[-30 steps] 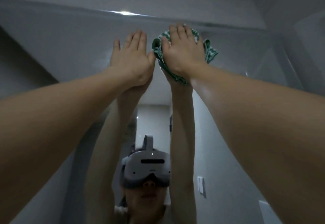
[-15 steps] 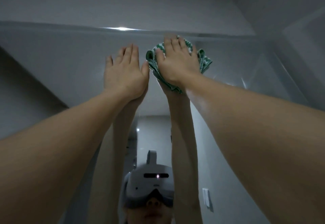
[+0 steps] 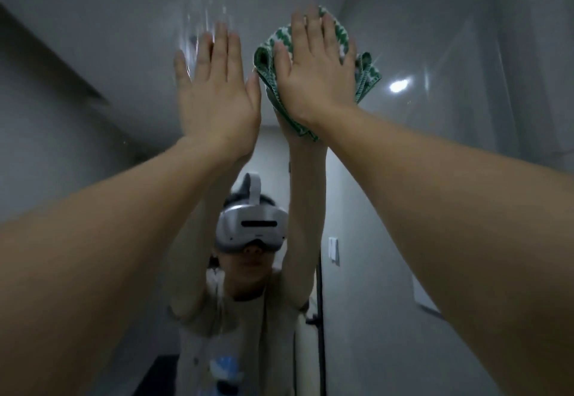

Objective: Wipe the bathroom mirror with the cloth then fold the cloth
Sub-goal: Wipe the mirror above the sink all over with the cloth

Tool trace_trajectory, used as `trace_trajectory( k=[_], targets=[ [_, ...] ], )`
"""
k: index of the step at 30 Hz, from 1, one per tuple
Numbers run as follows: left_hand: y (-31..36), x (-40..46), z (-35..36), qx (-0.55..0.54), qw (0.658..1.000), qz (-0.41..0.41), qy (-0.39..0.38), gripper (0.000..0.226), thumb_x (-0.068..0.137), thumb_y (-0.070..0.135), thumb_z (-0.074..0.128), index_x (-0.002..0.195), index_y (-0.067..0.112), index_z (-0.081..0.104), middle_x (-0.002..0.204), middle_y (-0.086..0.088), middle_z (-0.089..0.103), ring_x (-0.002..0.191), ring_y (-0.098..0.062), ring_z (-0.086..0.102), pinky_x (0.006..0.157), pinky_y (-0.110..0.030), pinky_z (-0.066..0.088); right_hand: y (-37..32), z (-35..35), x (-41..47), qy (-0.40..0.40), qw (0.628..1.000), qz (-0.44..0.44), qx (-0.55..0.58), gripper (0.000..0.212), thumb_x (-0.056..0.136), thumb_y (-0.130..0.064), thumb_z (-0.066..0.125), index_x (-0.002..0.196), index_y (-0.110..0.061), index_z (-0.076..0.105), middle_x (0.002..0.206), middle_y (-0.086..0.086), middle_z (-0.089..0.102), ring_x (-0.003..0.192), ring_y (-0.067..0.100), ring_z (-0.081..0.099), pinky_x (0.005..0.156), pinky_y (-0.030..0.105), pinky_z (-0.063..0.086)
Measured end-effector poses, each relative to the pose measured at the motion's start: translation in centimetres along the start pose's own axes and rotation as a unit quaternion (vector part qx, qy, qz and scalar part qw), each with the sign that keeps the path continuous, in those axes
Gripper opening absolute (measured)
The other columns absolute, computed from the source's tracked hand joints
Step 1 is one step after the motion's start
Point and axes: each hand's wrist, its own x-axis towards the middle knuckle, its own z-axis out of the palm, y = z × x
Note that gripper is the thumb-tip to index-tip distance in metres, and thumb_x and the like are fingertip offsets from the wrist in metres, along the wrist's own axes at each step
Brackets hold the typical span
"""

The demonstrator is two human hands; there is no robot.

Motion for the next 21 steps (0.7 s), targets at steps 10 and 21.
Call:
trace_trajectory(
  k=[10,21],
  targets=[
    [0.2,-10.8,-0.5,-0.003,0.998,0.031,-0.058,0.058,0.099,0.037,0.009,0.150,0.011,-0.002,0.158,-0.005,-0.003,0.145,-0.019,-0.005,0.115,-0.044,-0.007,-0.9,0.4,-9.8,-0.038,0.999,-0.006,-0.013,0.056,0.102,-0.042,0.014,0.151,-0.018,0.000,0.159,0.004,-0.006,0.146,0.018,-0.008,0.115,0.046,-0.010],
    [-0.7,-25.2,-1.8,0.011,0.994,0.065,-0.088,0.058,0.100,0.037,0.018,0.149,0.007,0.013,0.156,-0.010,0.014,0.143,-0.023,0.010,0.114,-0.047,0.007,-1.4,1.1,-23.8,-0.068,0.997,-0.029,-0.011,0.059,0.098,-0.043,0.015,0.151,-0.017,0.011,0.159,0.006,0.008,0.146,0.021,0.004,0.116,0.048,-0.002]
  ],
)
